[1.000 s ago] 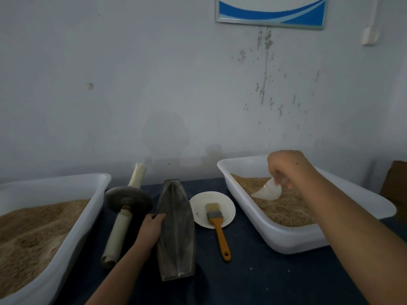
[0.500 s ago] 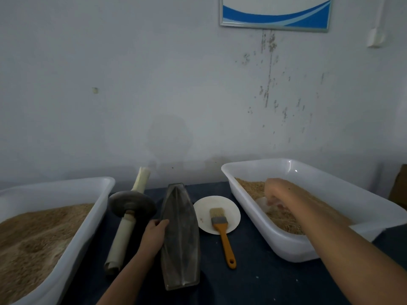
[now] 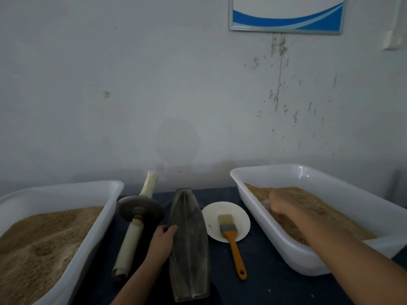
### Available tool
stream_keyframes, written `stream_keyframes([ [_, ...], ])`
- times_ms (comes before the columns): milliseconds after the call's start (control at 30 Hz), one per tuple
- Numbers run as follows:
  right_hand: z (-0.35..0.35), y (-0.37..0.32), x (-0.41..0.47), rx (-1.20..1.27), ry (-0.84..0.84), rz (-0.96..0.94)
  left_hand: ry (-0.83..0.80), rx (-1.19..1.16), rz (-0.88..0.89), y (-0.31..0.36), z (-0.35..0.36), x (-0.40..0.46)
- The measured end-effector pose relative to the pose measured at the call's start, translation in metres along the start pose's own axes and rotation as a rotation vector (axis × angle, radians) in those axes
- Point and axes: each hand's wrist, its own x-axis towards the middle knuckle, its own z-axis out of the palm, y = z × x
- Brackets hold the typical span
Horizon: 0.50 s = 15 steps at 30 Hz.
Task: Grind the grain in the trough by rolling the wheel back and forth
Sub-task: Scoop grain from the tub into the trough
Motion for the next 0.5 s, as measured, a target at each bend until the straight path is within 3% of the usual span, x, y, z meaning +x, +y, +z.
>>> stream_keyframes([
  [300,-0.020,0.012,-0.011,0.161,0.030,0.018,0.021,0.010,0.008,-0.001,0.000,0.001],
  [500,-0.024,0.035,-0.013,0.063,0.099,-0.013,0.008,0.000,0.003,0.001,-0.001,-0.003],
])
